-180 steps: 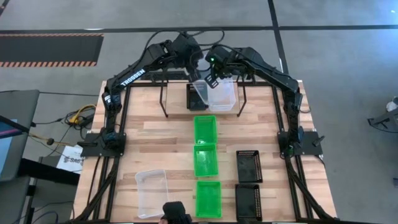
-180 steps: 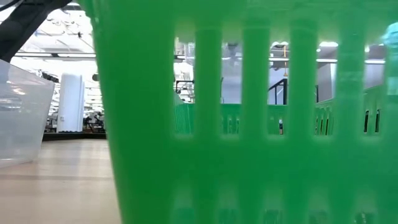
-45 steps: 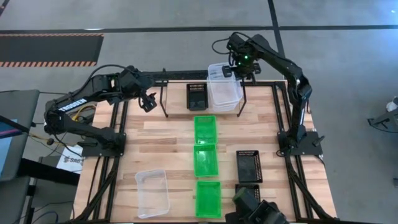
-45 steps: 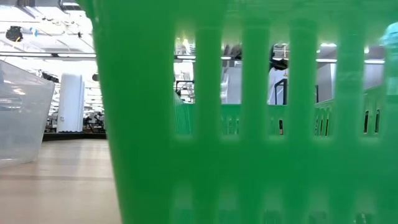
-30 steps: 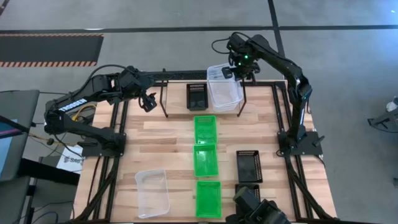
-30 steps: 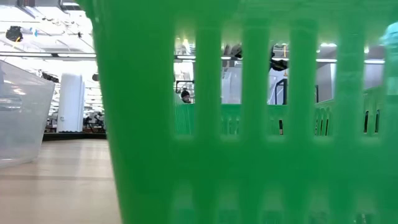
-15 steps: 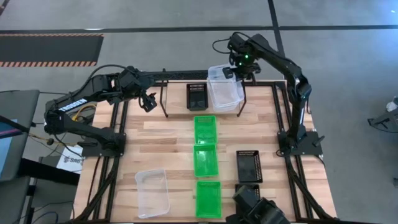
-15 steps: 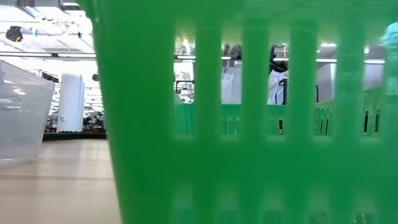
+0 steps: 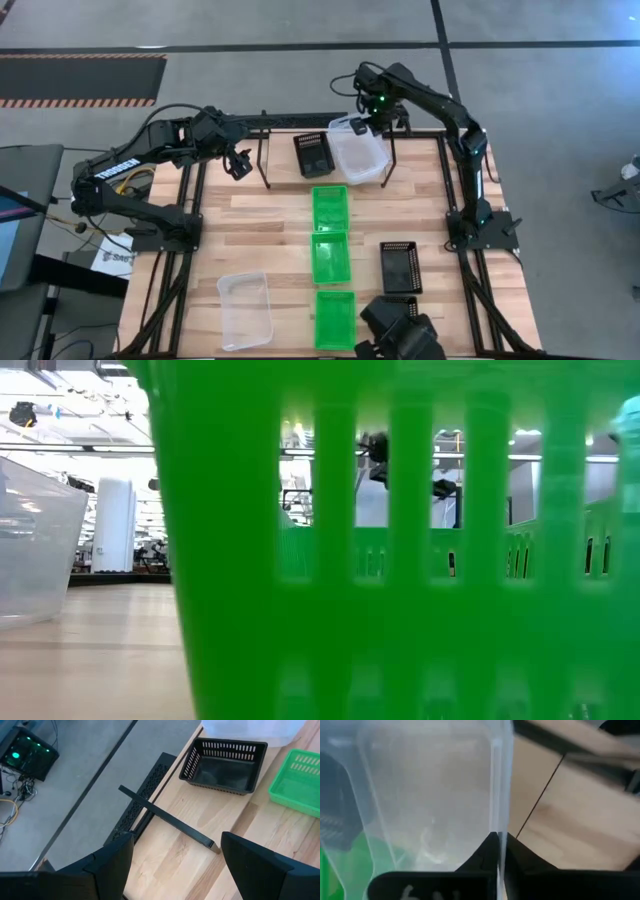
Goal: Stack baskets on shelf by color
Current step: Stack the top transparent bin into the transparent bin on the shelf
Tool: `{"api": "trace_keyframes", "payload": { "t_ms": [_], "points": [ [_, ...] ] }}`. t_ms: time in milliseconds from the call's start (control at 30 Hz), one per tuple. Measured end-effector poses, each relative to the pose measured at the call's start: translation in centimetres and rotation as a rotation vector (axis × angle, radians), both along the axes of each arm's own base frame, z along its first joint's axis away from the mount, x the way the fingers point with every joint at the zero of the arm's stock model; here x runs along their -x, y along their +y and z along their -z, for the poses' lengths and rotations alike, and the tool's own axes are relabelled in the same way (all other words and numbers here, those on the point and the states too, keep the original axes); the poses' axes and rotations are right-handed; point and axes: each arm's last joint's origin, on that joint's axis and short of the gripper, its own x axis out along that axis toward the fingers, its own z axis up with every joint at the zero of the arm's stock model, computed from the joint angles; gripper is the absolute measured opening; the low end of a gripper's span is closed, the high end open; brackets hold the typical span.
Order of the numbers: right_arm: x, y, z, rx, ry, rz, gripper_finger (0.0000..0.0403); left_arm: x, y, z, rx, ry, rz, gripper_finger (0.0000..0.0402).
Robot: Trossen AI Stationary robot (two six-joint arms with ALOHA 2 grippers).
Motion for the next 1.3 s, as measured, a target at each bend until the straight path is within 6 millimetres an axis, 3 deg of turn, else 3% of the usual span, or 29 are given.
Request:
{"api": "trace_keyframes", "payload": {
  "t_ms": [367, 500, 667, 767, 1000, 1300],
  "points": [
    [-0.9, 1.4, -4.7, 0.125, -0.067, -0.087, 0.0106, 0.0, 0.0, 0.0, 0.0, 0.0, 0.0, 0.029],
    [-1.2, 3.2, -7.4, 0.122, -0.104, -0.144, 0.0116, 0.0, 0.0, 0.0, 0.0, 0.0, 0.0, 0.029],
    [-2.7, 5.9, -8.4, 0.13, -0.144, -0.281, 0.0107, 0.0, 0.0, 0.0, 0.0, -0.001, 0.0, 0.029],
    [-3.4, 6.9, -7.5, 0.108, -0.121, -0.332, 0.0089, 0.0, 0.0, 0.0, 0.002, -0.003, -0.003, 0.029],
    [-4.2, 7.0, -3.0, 0.057, 0.005, -0.415, 0.0011, 0.0, 0.0, 0.0, 0.002, -0.002, -0.003, 0.029],
    [-4.2, 7.9, 1.0, -0.041, 0.097, -0.41, 0.0006, 0.0, 0.0, 0.0, 0.005, -0.006, -0.007, 0.029]
  ]
}}
